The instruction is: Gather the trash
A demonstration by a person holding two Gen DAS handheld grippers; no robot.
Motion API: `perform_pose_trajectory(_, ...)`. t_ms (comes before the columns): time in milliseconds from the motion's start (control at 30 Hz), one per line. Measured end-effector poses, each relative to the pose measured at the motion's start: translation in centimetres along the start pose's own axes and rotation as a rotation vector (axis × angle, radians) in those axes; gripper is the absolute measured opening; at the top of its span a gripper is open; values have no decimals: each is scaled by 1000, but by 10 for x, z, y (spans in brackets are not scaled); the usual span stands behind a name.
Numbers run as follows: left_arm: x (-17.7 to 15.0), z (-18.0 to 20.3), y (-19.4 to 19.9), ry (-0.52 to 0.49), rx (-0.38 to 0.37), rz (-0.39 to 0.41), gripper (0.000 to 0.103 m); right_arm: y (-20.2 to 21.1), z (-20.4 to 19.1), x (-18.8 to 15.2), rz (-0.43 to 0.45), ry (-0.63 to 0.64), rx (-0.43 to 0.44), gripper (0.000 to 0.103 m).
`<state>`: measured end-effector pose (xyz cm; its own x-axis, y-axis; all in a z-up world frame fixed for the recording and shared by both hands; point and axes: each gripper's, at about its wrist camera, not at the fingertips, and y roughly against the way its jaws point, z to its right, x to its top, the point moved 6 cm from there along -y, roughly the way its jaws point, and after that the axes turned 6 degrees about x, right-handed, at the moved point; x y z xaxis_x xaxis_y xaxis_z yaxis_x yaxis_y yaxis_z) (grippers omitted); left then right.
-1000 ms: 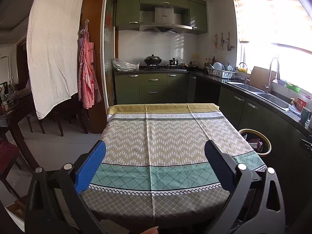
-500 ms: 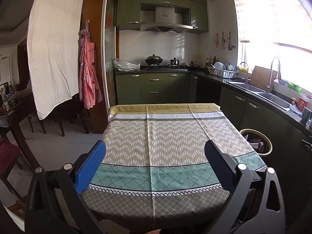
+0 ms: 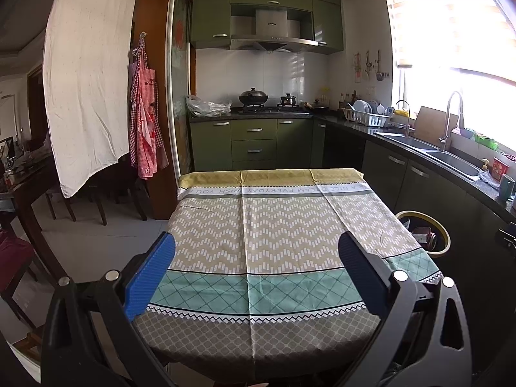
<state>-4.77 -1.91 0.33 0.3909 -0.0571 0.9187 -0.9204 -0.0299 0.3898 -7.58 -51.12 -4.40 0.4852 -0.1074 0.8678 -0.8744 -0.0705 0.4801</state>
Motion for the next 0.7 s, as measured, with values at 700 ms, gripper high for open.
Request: perform_pose_trajectory(700, -3, -2, 1, 4, -6, -3, 96, -5, -3, -2, -8, 6, 9, 98)
